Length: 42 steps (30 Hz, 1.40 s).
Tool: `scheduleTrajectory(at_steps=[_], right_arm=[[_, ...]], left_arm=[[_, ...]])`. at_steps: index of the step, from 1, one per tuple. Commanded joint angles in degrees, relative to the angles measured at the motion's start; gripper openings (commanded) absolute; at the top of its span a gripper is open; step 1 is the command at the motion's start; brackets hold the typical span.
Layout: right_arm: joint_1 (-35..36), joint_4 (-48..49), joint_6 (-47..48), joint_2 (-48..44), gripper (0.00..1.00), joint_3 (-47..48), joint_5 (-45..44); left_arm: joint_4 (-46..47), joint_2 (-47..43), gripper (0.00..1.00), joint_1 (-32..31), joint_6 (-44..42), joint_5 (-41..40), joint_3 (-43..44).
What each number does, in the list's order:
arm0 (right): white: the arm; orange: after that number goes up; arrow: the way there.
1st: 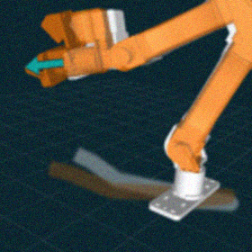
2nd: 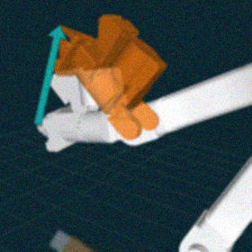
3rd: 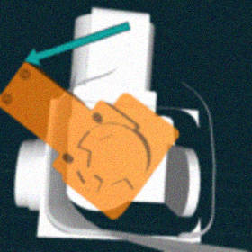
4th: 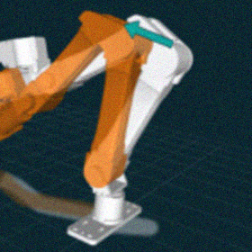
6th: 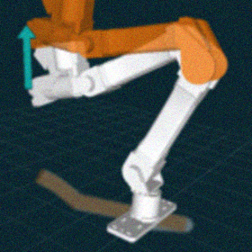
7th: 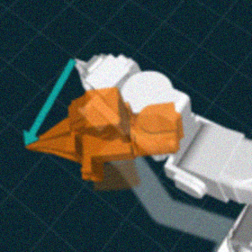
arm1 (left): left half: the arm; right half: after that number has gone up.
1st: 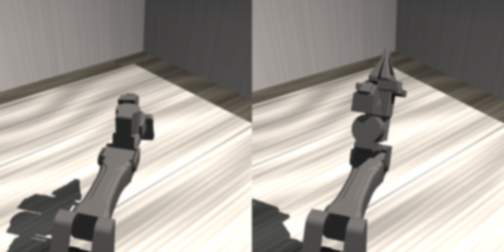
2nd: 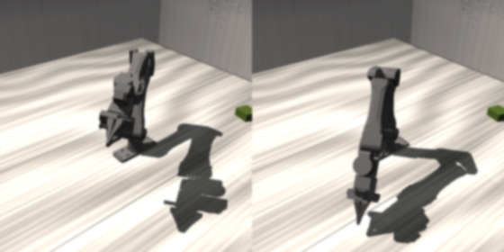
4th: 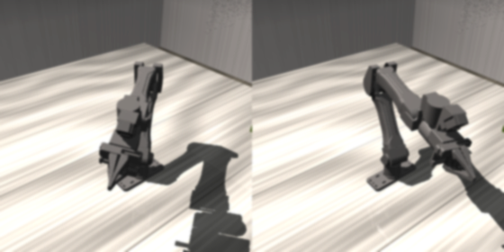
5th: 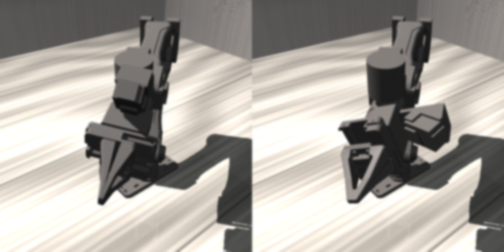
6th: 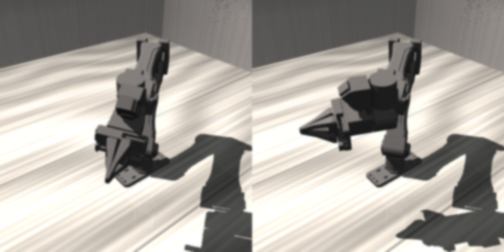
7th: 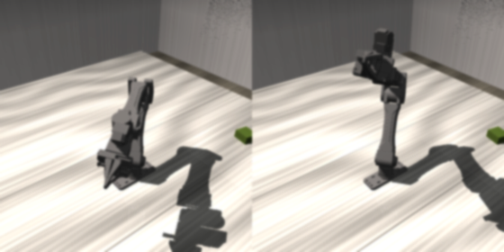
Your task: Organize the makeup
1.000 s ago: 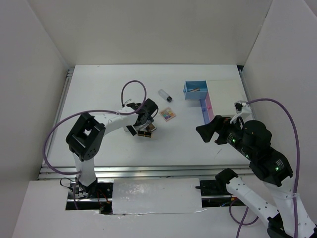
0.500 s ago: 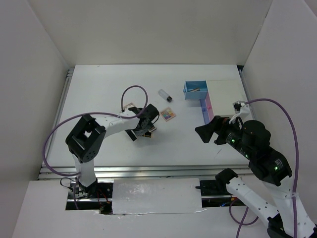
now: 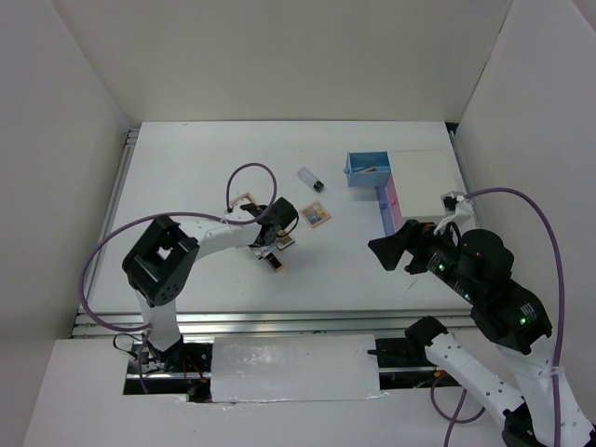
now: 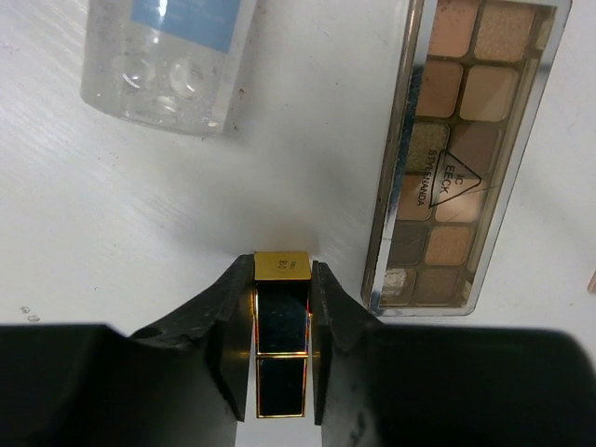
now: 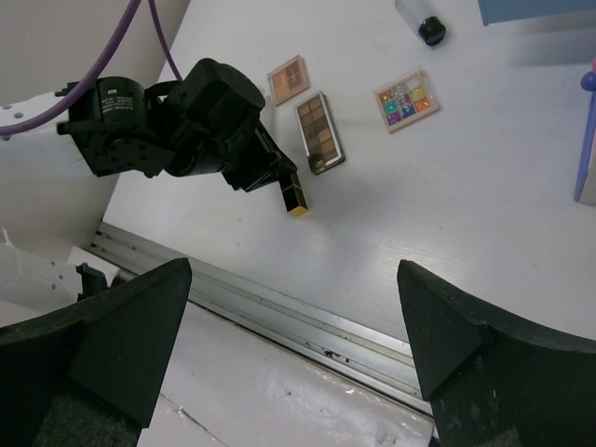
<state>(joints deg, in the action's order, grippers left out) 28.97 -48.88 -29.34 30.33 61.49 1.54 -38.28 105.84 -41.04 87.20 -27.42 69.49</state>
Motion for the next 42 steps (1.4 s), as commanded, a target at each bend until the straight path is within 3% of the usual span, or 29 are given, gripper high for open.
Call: scheduleTrajectory(at_steps=[1, 3, 4, 10, 15, 21, 23, 26, 31, 36, 42], right_arm=[[-0.2, 2.4, 0.0, -0.4, 1.00, 0.1, 0.5], [-0.2, 2.5, 0.0, -0.6, 1.00, -0.1, 0.5], [-0.2, 2.4, 0.0, -0.8, 1.00, -0.1, 0.3], [-0.3, 1.3, 0.2, -1.2, 1.00, 0.9, -1.1], [-0.3, 1.2, 0.3, -2.0, 1.00, 2.0, -3.5], [-0.2, 0.2, 0.5, -1.3, 1.00, 3.6, -5.6], [-0.2, 0.5, 0.4, -1.5, 1.00, 3.8, -5.6], [-0.2, 0.3, 0.3, -1.8, 1.00, 3.7, -5.7], [-0.2, -1.0, 0.2, -2.0, 1.00, 2.8, -5.1], [-0.2, -2.5, 0.8, -2.9, 1.00, 3.0, -5.9], [-0.2, -4.5, 1.4, -3.5, 1.00, 3.5, -6.4]], left_arm=[[-0.1, -1.2, 0.30, -0.3, 0.6, -1.6, -2.2], [0.7, -1.3, 0.15, -0.3, -0.2, -1.5, -2.7], [0.8, -1.5, 0.00, -0.3, -0.4, -1.7, -2.7], [4.0, -8.4, 0.00, -2.9, -7.2, -7.4, -2.0], [18.2, -17.4, 0.00, -4.9, -27.3, -10.6, -2.7], [45.0, -17.3, 0.00, -4.9, -57.1, -1.3, 2.9], [55.9, -13.3, 0.00, -4.8, -68.4, 4.0, 7.3], [62.5, -4.8, 0.00, -4.8, -80.0, 15.1, 17.8], [64.7, 10.5, 0.00, -4.6, -94.6, 29.2, 36.9], [64.7, 21.7, 0.00, -4.4, -97.6, 31.5, 49.8], [73.6, 26.4, 0.02, -4.4, -100.0, 31.4, 49.0]])
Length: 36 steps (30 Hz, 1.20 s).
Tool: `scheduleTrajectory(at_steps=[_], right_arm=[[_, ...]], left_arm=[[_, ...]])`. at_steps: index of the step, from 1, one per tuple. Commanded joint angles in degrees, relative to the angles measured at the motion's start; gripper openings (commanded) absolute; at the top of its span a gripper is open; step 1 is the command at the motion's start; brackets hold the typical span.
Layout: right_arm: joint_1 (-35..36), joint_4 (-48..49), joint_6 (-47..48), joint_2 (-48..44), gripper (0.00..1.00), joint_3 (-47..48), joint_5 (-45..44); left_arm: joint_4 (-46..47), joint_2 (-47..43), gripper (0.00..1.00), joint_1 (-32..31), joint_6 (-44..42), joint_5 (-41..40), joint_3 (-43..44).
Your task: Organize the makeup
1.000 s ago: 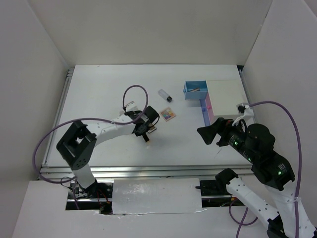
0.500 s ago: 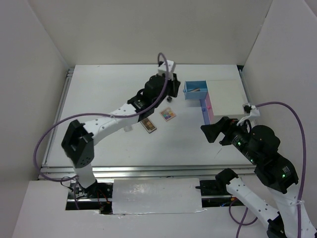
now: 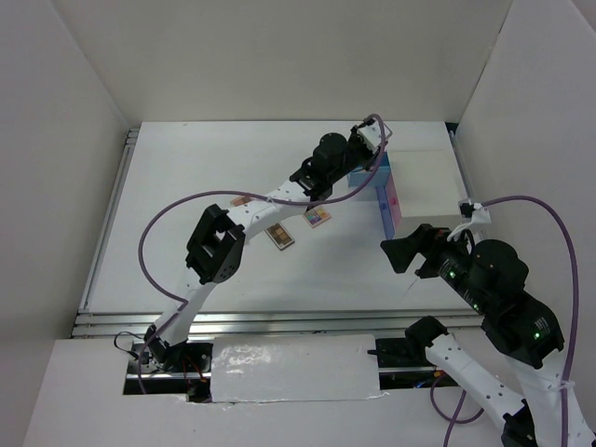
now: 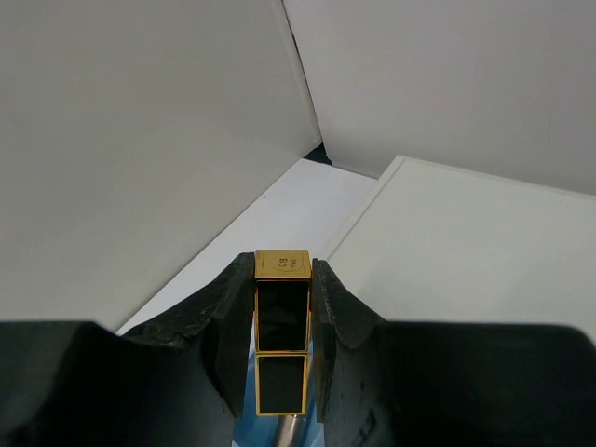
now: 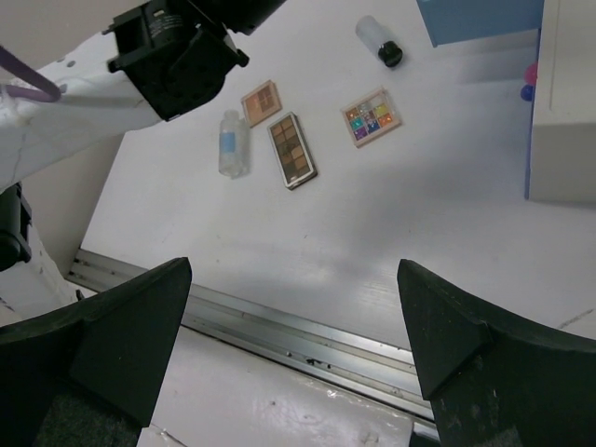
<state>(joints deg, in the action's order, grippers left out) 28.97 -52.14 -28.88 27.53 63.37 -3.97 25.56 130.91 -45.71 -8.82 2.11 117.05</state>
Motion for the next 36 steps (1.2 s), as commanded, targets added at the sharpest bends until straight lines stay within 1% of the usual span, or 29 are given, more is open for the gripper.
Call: scheduleTrajectory(at_steps=[1, 4, 6, 7, 9, 11, 12, 13, 14, 15, 16, 17, 20, 21, 22, 24, 25, 27, 28, 29, 30, 31, 32, 33, 34, 35, 36], right_arm=[[-0.2, -1.6, 1.2, -0.7, 1.00, 2.2, -1.0], [-0.2, -1.9, 1.8, -0.4, 1.00, 3.2, -1.2], [-0.1, -1.7, 2.0, -0.2, 1.00, 3.3, -1.0], [-0.2, -1.5, 2.0, -0.1, 1.00, 3.3, -0.8], [-0.2, -1.1, 2.1, 0.3, 1.00, 3.2, -0.7], [-0.2, -0.8, 2.2, 0.9, 1.00, 3.1, -0.6], [-0.2, -0.8, 2.2, 1.0, 1.00, 3.1, -0.7], [-0.2, -0.5, 2.3, 1.2, 1.00, 3.0, -0.7], [-0.1, -0.3, 2.4, 1.6, 1.00, 3.0, -0.9], [-0.2, -0.2, 2.5, 1.9, 1.00, 2.7, -1.1], [-0.2, 0.0, 2.7, 2.1, 1.00, 2.6, -1.6], [-0.2, 0.2, 2.7, 2.6, 1.00, 2.4, -1.7], [-0.2, 0.6, 2.3, 3.3, 1.00, 2.2, -1.3], [-0.2, 0.7, 2.2, 3.5, 1.00, 2.5, -1.3], [-0.2, 0.7, 2.1, 3.6, 1.00, 2.7, -1.4], [-0.3, 1.1, 1.7, 3.6, 1.00, 2.7, -1.6], [-0.2, 1.1, 1.6, 4.0, 1.00, 2.7, -1.7], [-0.2, 1.9, 0.9, 4.4, 1.00, 2.3, -1.3], [-0.2, 2.8, 0.8, 4.9, 1.00, 1.8, -1.0], [-0.2, 3.8, 0.5, 5.3, 0.99, 0.1, -0.2], [-0.2, 5.9, -0.1, 6.6, 0.99, -0.5, 0.1], [-0.2, 7.2, -0.5, 7.5, 0.99, -1.2, 0.5], [-0.3, 8.5, -1.0, 8.5, 0.99, -2.2, 1.5], [-0.3, 11.3, -1.6, 10.5, 0.97, -2.6, 1.5], [-0.3, 13.3, -2.0, 11.7, 0.95, -3.0, 1.7], [-0.3, 15.3, -2.5, 12.8, 0.92, -3.9, 2.6], [-0.3, 19.3, -2.7, 16.2, 0.77, -4.1, 2.6]], left_arm=[[9.7, 2.1, 0.02, 0.2, -4.5, 1.6, 2.1], [9.1, 5.1, 0.08, 0.3, -4.7, 0.6, 5.1], [8.4, 6.5, 0.09, 0.2, -4.5, 0.7, 6.3], [8.5, 6.6, 0.13, 0.3, -4.5, 0.9, 6.2], [10.2, 6.7, 0.17, 0.2, -4.5, 0.3, 4.2], [10.7, 6.7, 0.24, 0.3, -5.0, -0.3, 3.4], [10.9, 6.4, 0.30, 0.3, -5.1, -0.8, 2.3], [11.5, 5.9, 0.53, 0.2, -4.7, -1.4, 1.3], [13.9, 5.2, 0.67, 0.3, -4.2, -1.8, 0.0], [15.2, 3.1, 0.77, 0.2, -3.8, -1.8, -2.9], [16.7, 2.1, 0.95, 0.1, -2.4, -4.1, -4.3], [18.5, -0.4, 0.99, 0.1, -1.7, -4.1, -6.3], [17.8, -3.7, 0.99, 0.0, -0.4, -4.0, -6.8], [17.6, -5.4, 0.99, -0.2, 0.9, -5.5, -6.8], [17.2, -6.0, 0.99, -0.2, 2.3, -10.5, -6.7], [14.0, -8.2, 0.99, 0.0, 4.2, -13.0, -6.1], [13.4, -8.7, 0.99, 0.0, 4.9, -18.7, -6.4], [11.1, -11.0, 0.99, -0.2, 7.5, -23.6, -7.1], [9.3, -12.2, 0.99, -0.4, 10.2, -28.6, -7.3], [4.4, -15.6, 0.99, -0.4, 13.3, -37.0, -8.5], [-2.0, -17.6, 0.99, -0.2, 18.3, -40.0, -9.3], [-6.2, -19.4, 0.99, -0.1, 21.4, -46.9, -10.4], [-11.2, -23.0, 0.99, 0.4, 24.5, -49.9, -10.9], [-15.9, -25.0, 0.99, 0.7, 30.6, -51.7, -11.2], [-27.3, -26.7, 0.99, 1.1, 34.2, -53.5, -12.1], [-33.1, -31.0, 0.99, 1.8, 41.5, -56.5, -13.3], [-40.7, -33.6, 0.99, 2.0, 44.2, -57.4, -15.3]])
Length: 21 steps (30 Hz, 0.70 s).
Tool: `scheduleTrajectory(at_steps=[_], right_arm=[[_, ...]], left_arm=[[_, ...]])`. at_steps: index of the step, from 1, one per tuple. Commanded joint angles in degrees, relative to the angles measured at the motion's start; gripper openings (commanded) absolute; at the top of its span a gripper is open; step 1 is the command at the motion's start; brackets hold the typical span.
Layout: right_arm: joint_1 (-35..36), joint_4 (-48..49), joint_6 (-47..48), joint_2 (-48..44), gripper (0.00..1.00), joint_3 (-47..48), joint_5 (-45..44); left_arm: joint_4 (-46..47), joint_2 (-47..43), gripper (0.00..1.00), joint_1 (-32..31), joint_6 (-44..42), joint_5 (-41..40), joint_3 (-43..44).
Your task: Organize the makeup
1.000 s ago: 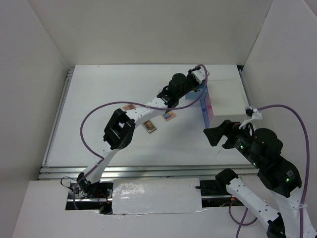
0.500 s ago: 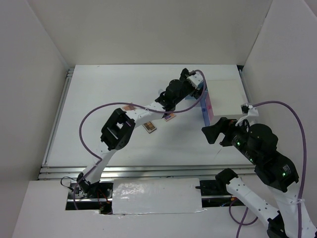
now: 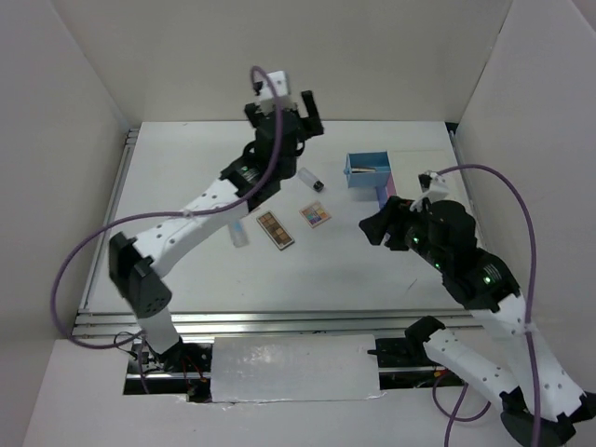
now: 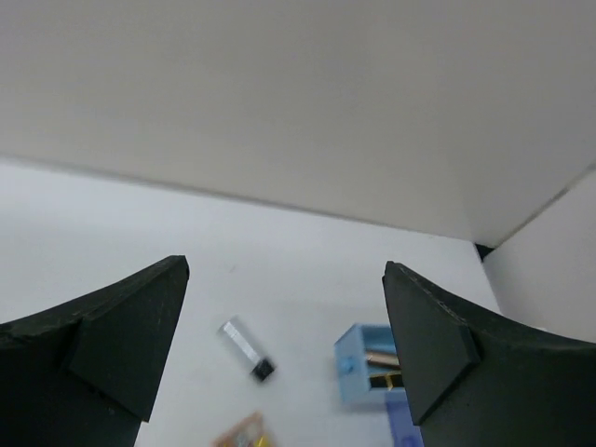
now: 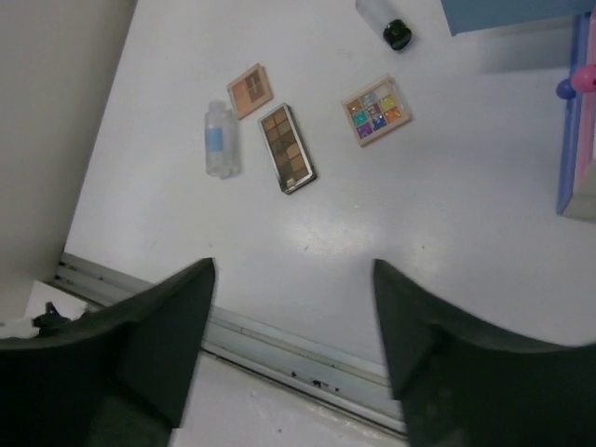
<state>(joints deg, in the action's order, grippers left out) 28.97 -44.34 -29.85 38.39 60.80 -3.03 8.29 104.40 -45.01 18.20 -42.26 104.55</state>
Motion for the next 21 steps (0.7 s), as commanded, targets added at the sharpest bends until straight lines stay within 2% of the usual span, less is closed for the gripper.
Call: scheduleTrajectory(at_steps=[1, 2, 3, 4, 5, 6, 7, 8, 9, 10, 11, 12, 13, 15, 16, 17, 18, 21], right_arm=[[-0.1, 13.2, -1.8, 7.7, 0.68, -1.6, 2.0], [-0.4, 16.8, -1.0, 10.2, 0.56, -0.6, 2.7], [-0.1, 17.9, -0.6, 16.5, 0.16, 0.3, 2.6], [-0.1, 19.0, -0.5, 20.2, 0.01, 3.0, 1.7], [-0.1, 20.1, 0.4, 23.8, 0.00, 4.8, 1.0], [0.2, 22.1, 1.2, 31.5, 0.00, 6.6, 0.0], [0.3, 22.4, 1.6, 35.8, 0.00, 11.7, -0.9], [0.6, 21.4, 2.8, 39.7, 0.00, 14.8, -1.9], [0.6, 20.7, 3.2, 47.7, 0.00, 17.7, -4.7], [0.6, 19.4, 3.3, 51.8, 0.00, 24.2, -6.4], [0.6, 16.3, 3.9, 55.5, 0.00, 27.8, -8.6], [0.6, 14.2, 4.0, 63.0, 0.00, 31.5, -11.3], [0.6, 11.1, 4.3, 66.9, 0.00, 39.6, -16.2], [0.6, 2.5, 4.6, 76.2, 0.00, 47.5, -20.9], [0.6, 0.6, 5.2, 78.5, 0.00, 52.8, -24.6], [0.3, -2.8, 5.1, 81.6, 0.00, 54.8, -26.9], [-0.1, -3.7, 5.2, 82.4, 0.00, 56.5, -29.6], [-1.4, -1.9, 6.3, 81.7, 0.00, 53.6, -30.5]], left_arm=[[-26.7, -9.6, 0.99, 1.6, 20.4, -14.2, -8.5], [-30.4, -15.6, 0.99, 1.9, 28.3, -15.0, -11.8], [-34.3, -18.8, 0.99, 2.3, 30.5, -13.5, -15.0], [-34.4, -25.3, 0.99, 2.6, 31.5, -11.5, -22.6], [-34.1, -28.5, 0.99, 2.8, 32.6, -9.4, -26.6], [-33.4, -31.6, 0.99, 3.0, 32.6, -5.3, -30.0], [-33.3, -34.2, 0.99, 3.0, 32.4, -3.3, -35.7], [-33.8, -38.7, 0.99, 3.3, 31.5, -1.4, -37.6], [-36.0, -40.3, 0.99, 3.2, 30.5, 1.5, -38.7], [-37.5, -42.2, 0.99, 3.0, 29.1, 2.7, -39.6], [-39.9, -42.9, 0.99, 2.9, 27.4, 3.2, -39.3], [-45.2, -43.1, 0.99, 2.7, 26.6, 3.1, -38.9], [-47.3, -43.8, 0.99, 2.5, 25.4, 3.2, -38.5], [-51.2, -44.9, 0.99, 1.9, 23.0, 2.5, -39.2], [-52.2, -46.1, 1.00, -0.9, 25.6, -1.3, -40.6], [-52.8, -46.8, 0.99, -2.2, 25.3, -1.4, -41.3], [-50.1, -48.0, 0.99, -2.8, 23.0, 2.6, -42.9], [-48.4, -48.2, 0.99, -2.8, 22.9, 3.7, -45.0]])
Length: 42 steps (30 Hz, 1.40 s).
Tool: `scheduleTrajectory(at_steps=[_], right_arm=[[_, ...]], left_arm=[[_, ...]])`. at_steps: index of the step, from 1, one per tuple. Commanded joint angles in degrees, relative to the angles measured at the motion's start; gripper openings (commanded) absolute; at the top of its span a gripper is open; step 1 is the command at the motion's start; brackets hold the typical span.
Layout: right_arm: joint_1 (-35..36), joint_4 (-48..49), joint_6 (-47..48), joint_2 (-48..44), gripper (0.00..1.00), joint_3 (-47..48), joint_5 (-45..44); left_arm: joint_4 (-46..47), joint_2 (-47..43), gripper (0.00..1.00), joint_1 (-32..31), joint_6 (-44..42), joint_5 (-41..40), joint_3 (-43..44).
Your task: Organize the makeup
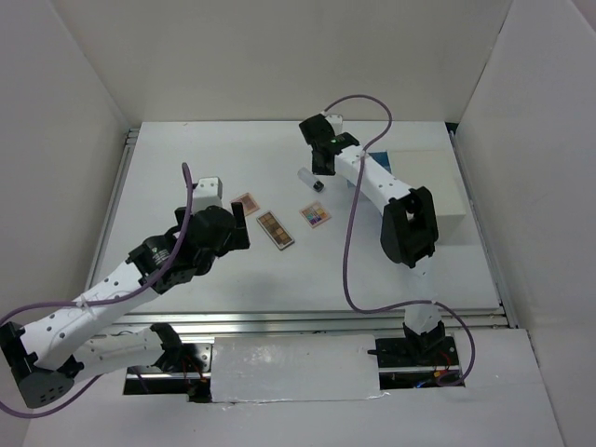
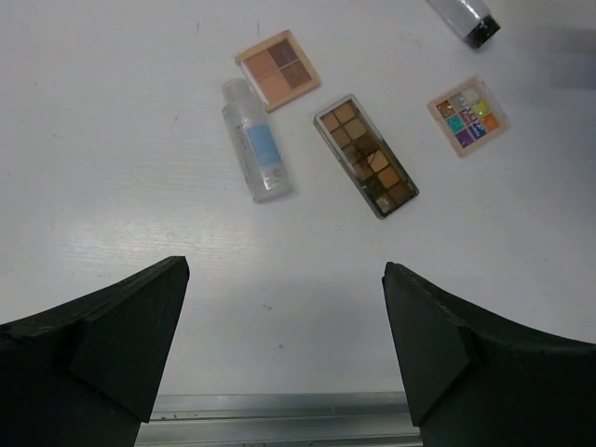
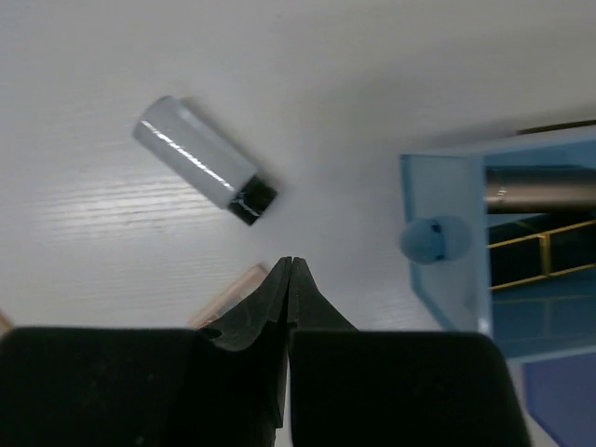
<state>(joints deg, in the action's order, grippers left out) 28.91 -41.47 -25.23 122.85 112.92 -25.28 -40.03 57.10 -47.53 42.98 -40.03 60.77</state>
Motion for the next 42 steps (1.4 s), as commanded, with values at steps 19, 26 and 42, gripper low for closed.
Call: scheduleTrajectory(at_steps=[19, 26, 42], right_arm=[[-9.3, -3.5, 5.0, -5.0, 0.00, -3.7, -11.9], [-12.2, -4.8, 5.0, -5.4, 0.00, -2.4, -9.2], [-16.5, -4.6, 5.3, -7.0, 0.00, -5.0, -10.5]], left_arm=[[3.2, 5.8, 0.99, -0.4, -3.1, 4.4, -2.9], [4.4, 6.0, 1.00, -0.4, -3.0, 5.0, -4.3], [7.3, 6.8, 0.99, -0.4, -3.0, 7.1, -6.5]])
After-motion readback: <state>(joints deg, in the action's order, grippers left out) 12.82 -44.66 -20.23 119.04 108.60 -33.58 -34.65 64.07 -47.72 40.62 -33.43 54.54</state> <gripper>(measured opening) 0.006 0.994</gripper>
